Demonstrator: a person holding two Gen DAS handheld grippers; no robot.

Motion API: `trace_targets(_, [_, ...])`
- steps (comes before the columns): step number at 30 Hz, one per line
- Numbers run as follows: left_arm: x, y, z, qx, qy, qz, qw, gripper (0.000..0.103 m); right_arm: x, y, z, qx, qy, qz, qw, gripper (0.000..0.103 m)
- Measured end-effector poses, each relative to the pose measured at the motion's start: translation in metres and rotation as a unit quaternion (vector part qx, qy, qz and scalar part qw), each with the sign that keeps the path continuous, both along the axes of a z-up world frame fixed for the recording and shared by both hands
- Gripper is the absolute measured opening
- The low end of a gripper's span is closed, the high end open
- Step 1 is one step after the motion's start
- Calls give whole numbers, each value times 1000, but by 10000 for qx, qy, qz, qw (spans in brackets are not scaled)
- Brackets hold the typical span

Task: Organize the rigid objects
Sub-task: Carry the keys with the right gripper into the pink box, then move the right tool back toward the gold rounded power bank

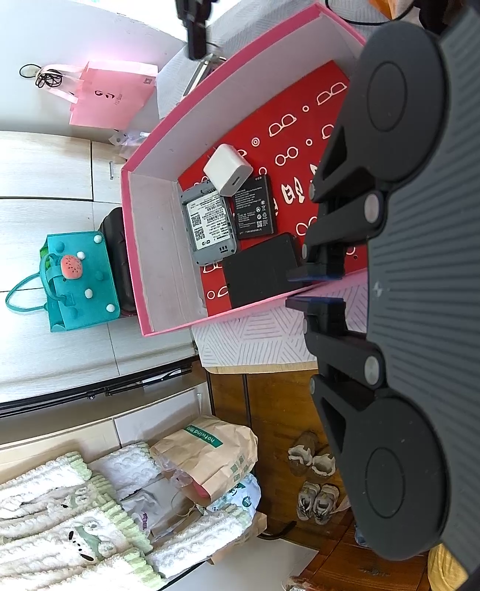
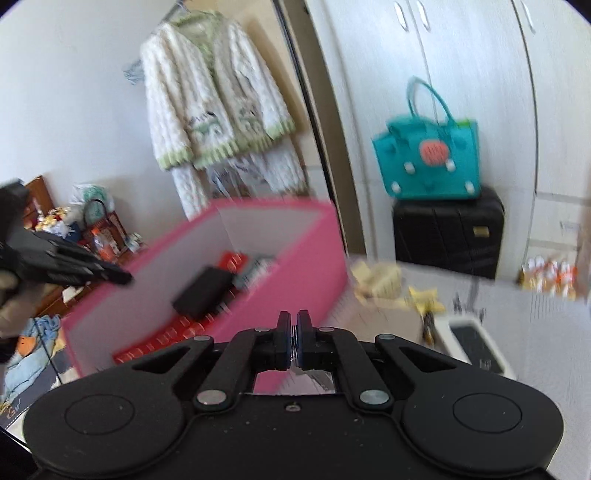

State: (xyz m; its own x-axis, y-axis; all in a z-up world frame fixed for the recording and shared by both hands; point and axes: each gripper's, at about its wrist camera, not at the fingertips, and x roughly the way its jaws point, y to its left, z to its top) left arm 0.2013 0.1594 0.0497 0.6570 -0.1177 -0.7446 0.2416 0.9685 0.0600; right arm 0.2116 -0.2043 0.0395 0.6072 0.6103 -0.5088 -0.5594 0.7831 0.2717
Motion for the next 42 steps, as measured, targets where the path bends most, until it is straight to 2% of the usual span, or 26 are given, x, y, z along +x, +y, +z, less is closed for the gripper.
trace_targets(3, [0, 0, 0, 0, -6, -5, 10000, 7, 0, 10, 31, -9, -317, 126, 9994, 5])
trace_targets(6, [0, 0, 0, 0, -5, -4, 10000, 7, 3, 24, 57, 81, -428, 394, 9983, 5])
trace_targets(10, [-1, 0, 0, -12, -9, -17, 10000, 7, 7, 49, 71, 144, -448, 785, 9958, 5])
trace_targets(17, [0, 0, 0, -67, -24, -49, 10000, 7, 17, 94, 49, 395, 143, 1428, 9889, 5])
trace_targets(23, [-1, 2, 0, -91, -31, -58, 9999, 7, 33, 137, 14, 89, 630, 1718, 9831, 5])
trace_targets(25, [-1, 2, 0, -94, -29, -54, 9999, 7, 40, 149, 5, -58, 694, 1686, 9832, 5])
trace_targets(28, [-1, 2, 0, -120, -28, -47, 9999, 7, 49, 154, 1, -309, 417, 1369, 9892, 10])
trace_targets(30, [-1, 3, 0, -142, -29, -45, 9999, 7, 54, 148, 4, -233, 351, 1198, 9919, 10])
trace_targets(32, [-1, 3, 0, -158, -32, -45, 9999, 7, 58, 137, 8, -65, 409, 1115, 9929, 10])
trace_targets(36, [-1, 3, 0, -169, -35, -63, 9998, 7, 47, 109, 24, 2, 206, 860, 9961, 11])
trace_targets(42, [-2, 4, 0, -170, -47, -64, 9998, 7, 36, 64, 44, -229, 109, 276, 9993, 14])
